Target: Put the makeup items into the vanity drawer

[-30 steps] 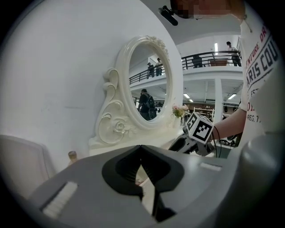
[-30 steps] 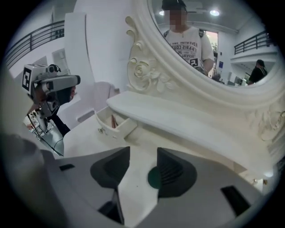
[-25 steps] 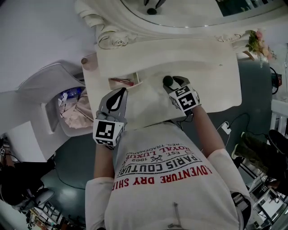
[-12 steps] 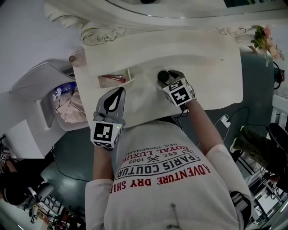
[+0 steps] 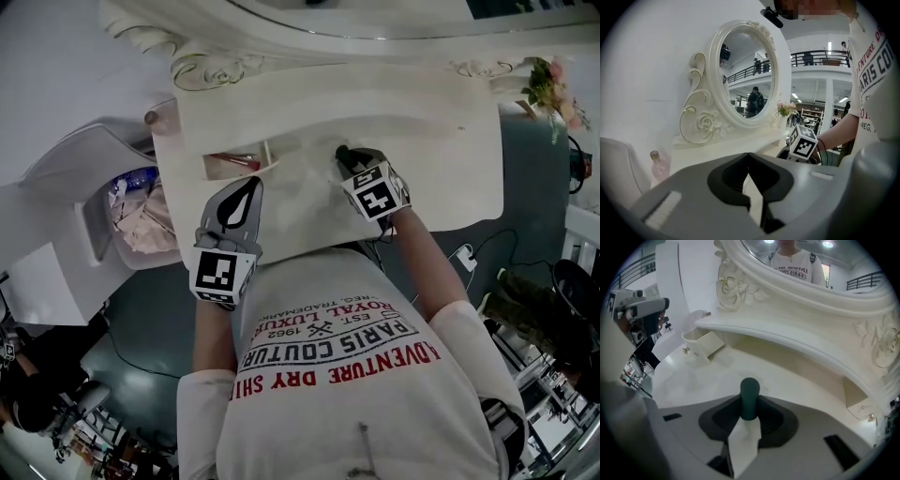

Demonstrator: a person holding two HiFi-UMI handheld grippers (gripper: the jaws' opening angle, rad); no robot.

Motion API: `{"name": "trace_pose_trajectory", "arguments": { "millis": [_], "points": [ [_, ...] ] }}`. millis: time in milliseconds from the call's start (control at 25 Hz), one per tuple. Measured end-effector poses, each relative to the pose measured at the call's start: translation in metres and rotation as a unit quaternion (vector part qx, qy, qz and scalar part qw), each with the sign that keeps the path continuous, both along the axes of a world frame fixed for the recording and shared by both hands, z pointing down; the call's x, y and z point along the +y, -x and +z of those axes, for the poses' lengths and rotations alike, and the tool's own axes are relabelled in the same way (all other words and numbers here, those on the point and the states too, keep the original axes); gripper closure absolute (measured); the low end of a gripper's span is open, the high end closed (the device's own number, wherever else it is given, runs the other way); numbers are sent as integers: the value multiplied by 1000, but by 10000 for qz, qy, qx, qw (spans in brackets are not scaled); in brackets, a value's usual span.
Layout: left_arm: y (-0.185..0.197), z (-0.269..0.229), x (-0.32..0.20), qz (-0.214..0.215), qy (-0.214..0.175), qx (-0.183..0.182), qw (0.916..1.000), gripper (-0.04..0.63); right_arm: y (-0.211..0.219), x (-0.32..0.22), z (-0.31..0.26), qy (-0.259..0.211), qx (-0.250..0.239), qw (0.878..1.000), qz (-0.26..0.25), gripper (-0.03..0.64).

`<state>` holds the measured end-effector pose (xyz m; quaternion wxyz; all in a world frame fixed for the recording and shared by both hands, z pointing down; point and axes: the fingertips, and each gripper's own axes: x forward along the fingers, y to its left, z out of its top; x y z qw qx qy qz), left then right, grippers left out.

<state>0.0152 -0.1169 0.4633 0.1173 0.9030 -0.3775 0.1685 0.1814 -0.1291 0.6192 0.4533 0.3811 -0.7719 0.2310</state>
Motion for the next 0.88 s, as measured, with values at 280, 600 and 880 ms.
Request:
{"name": "trace_pose_trajectory", "arguments": {
  "millis": [280, 600, 880],
  "points": [
    [14, -17, 4, -178, -171, 23, 9997, 584, 24, -8, -41, -346, -361, 9988, 5, 505],
    [61, -35, 9, -598, -417, 0, 9973, 584, 90, -23, -75, -705, -634, 9940, -543, 505],
    [112, -33, 22, -986, -433, -33, 9942, 584, 162, -26, -83, -570, -886, 9888, -1059, 503]
  ]
}}
